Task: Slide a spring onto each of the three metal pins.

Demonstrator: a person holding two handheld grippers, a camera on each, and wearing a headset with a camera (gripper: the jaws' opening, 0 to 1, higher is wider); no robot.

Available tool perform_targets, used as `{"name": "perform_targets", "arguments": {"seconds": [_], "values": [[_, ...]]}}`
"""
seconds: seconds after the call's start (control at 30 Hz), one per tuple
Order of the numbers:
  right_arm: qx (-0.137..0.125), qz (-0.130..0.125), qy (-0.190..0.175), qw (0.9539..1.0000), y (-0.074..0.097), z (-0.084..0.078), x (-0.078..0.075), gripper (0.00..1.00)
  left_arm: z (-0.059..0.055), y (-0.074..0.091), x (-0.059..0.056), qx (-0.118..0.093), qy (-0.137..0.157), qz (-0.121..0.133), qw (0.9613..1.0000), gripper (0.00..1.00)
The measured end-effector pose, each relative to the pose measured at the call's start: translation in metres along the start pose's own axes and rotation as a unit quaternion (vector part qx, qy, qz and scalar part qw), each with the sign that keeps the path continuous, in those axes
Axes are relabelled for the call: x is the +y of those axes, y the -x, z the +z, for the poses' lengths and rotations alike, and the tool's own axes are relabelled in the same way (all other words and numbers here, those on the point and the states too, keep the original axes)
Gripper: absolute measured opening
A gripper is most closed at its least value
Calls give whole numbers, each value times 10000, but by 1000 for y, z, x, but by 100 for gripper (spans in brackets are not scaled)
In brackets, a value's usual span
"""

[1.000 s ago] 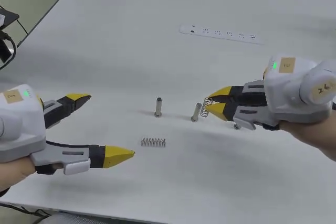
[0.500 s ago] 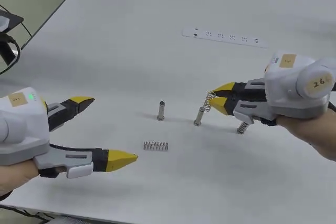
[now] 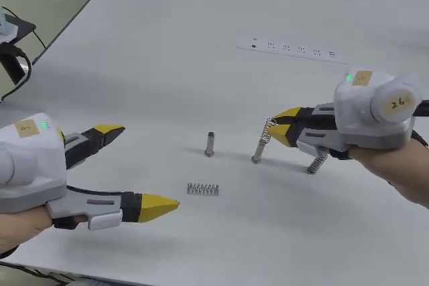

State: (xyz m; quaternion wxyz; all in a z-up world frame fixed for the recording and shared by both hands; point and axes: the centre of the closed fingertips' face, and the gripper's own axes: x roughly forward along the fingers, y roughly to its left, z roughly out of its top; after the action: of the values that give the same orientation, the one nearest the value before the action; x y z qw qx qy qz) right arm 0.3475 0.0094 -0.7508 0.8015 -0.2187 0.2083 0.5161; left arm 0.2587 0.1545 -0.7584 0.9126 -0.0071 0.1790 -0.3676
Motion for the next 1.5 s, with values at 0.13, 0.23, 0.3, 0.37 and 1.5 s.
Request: {"name": "perform_targets", "arguments": {"seconds": [0.13, 0.23, 0.3, 0.37, 1.5], "values": [[51, 36, 18, 10000, -1, -3, 1, 7, -2, 0, 0, 5, 26, 3, 10000, 98], [27, 47, -55, 10000, -2, -3, 1, 7, -3, 0, -1, 17, 39, -2, 10000, 98], [6, 37, -68, 10000, -2, -3, 0, 7, -4, 0, -1, 21, 39, 1, 10000, 98], [-21, 48, -91, 9999, -3, -2, 1, 7, -4, 1, -1, 20, 50, 3, 10000, 98], [640, 166, -156, 9977, -31, -53, 9, 8, -8, 3, 0, 67, 91, 49, 9999, 97]]}}
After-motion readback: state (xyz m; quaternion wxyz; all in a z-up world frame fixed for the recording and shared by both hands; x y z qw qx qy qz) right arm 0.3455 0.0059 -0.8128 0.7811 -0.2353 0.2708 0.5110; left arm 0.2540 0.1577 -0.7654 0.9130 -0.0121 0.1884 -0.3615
